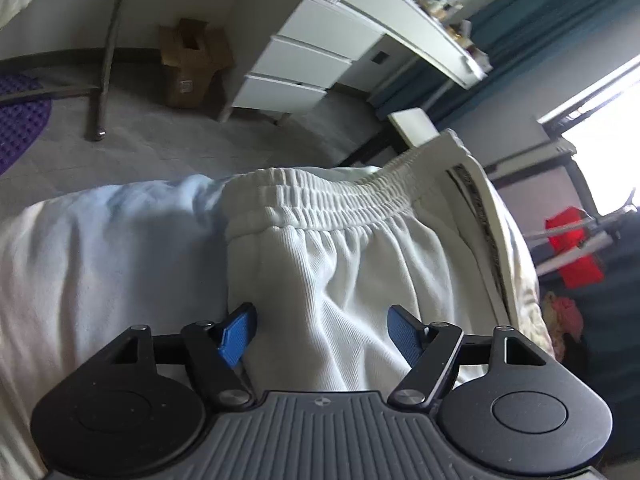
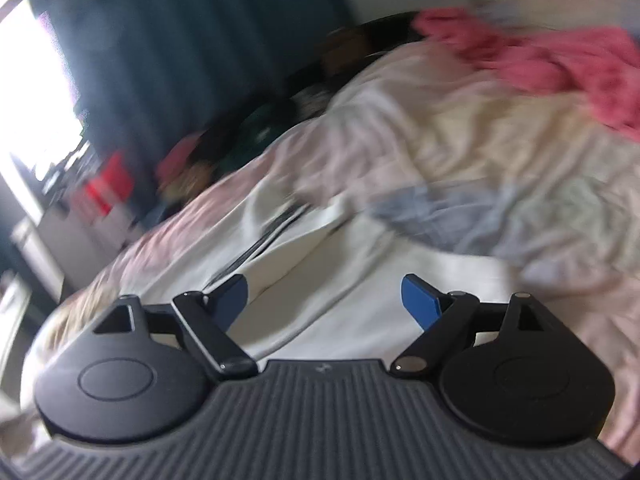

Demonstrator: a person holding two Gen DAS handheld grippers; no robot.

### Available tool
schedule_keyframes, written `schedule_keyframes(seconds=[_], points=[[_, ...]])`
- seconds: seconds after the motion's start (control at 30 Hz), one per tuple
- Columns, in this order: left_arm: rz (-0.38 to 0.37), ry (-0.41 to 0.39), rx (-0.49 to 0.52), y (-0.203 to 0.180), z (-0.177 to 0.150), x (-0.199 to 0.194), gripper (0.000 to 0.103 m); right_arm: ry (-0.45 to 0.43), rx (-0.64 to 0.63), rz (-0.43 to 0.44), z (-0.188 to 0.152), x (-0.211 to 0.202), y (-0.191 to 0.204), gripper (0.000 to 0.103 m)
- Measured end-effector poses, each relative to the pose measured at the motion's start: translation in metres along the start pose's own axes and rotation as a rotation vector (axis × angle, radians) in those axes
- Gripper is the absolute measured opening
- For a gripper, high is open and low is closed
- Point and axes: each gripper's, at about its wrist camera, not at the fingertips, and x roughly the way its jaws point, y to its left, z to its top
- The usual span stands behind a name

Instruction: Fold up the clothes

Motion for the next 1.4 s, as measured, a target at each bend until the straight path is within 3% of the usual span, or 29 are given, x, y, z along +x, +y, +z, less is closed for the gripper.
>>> schedule_keyframes(seconds=[0.1,0.33,0.5,0.63,0.73,0.8,0.83,0.87,0.9,0.93,1.1,1.27,1.4], points=[[-0.021,0.013,-0.053,0.008,0.0,0.0,0.082,0.0,0.109,-0.061,0.0,-0.004,-0.031,0.085],[-0.031,0.003,-0.173,0.028,0.002,0.001,0.083,0.141,0.358,-0.168,-0.012,0.02,-0.096,0.085],[-0.035,-0.012,-0.246,0.041,0.005,0.001,0.087,0.208,0.574,-0.146,-0.033,0.031,-0.124,0.082],[-0.055,-0.01,-0.295,0.05,0.006,0.003,0.087,0.159,0.536,-0.134,-0.031,0.041,-0.121,0.08],[-0.1,0.015,-0.313,0.054,0.006,0.007,0.087,0.148,0.574,-0.084,-0.032,0.056,-0.124,0.068],[-0.122,0.021,-0.326,0.058,0.008,0.011,0.087,0.16,0.586,-0.085,-0.032,0.068,-0.127,0.066],[-0.125,0.025,-0.334,0.06,0.009,0.013,0.087,0.158,0.587,-0.086,-0.032,0.069,-0.128,0.054],[-0.122,0.025,-0.34,0.063,0.01,0.015,0.086,0.153,0.598,-0.071,-0.032,0.069,-0.129,0.029],[-0.12,0.025,-0.345,0.065,0.01,0.016,0.084,0.148,0.61,-0.056,-0.032,0.068,-0.129,0.011],[-0.117,0.025,-0.349,0.067,0.011,0.018,0.083,0.139,0.623,-0.038,-0.032,0.067,-0.13,0.006],[-0.109,0.03,-0.325,0.069,0.014,0.022,0.078,-0.009,0.516,0.044,-0.017,0.043,-0.11,0.006],[-0.117,0.008,-0.278,0.054,0.009,0.018,0.07,-0.012,0.463,0.01,-0.011,0.045,-0.105,0.006],[-0.142,-0.006,-0.258,0.049,0.009,0.019,0.053,0.009,0.492,-0.021,-0.015,0.047,-0.113,0.006]])
